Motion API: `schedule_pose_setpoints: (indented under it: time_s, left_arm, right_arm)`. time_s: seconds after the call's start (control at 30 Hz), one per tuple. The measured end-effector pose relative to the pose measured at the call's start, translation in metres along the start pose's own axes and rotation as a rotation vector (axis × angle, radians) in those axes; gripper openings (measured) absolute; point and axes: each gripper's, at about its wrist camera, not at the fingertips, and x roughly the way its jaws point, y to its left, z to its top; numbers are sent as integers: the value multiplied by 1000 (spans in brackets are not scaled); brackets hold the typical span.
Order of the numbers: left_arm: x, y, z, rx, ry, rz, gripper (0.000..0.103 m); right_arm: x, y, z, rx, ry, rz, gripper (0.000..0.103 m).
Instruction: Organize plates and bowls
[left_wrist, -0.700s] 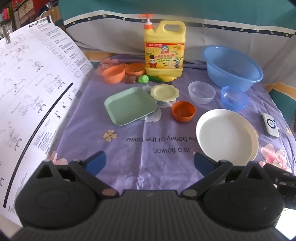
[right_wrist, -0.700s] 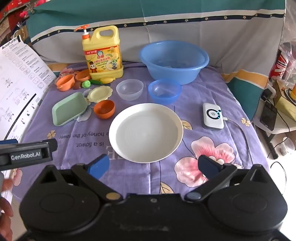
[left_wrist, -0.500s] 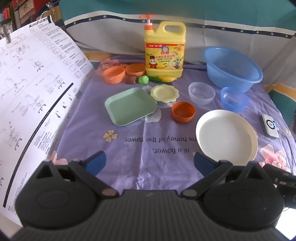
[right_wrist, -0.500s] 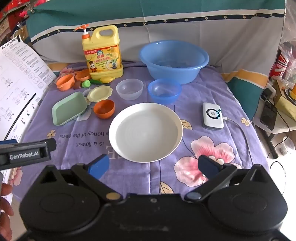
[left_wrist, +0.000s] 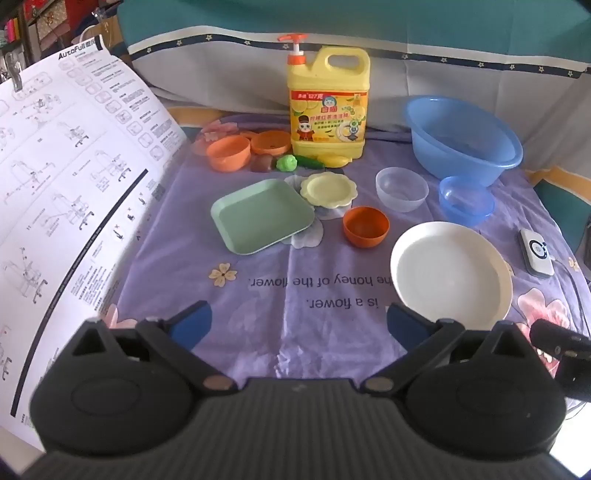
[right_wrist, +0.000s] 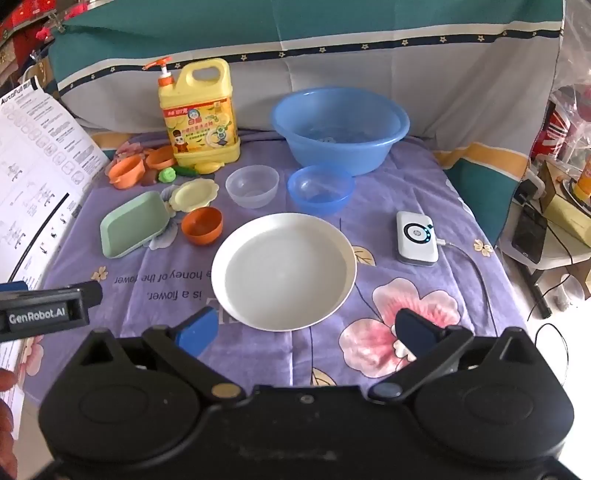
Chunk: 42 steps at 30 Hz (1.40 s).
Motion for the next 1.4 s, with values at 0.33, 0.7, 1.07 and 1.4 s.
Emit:
schedule_pose_setpoints:
  time_s: [0.33, 0.7, 1.07, 1.4]
  left_arm:
    - [-3, 0, 0, -7, 4, -2, 103]
    - [-3, -1, 1, -9, 11, -4, 103]
    - [-2, -1, 1, -13, 14, -7, 103]
    - [0, -1, 0, -11, 14, -8, 103]
  right_arm:
    - [-1, 1, 1, -2, 1, 3, 103]
    - [1, 1, 1, 7, 6, 5, 103]
    - [5, 0, 2, 7, 23, 6, 103]
    - [6, 0, 2, 5, 24, 5, 103]
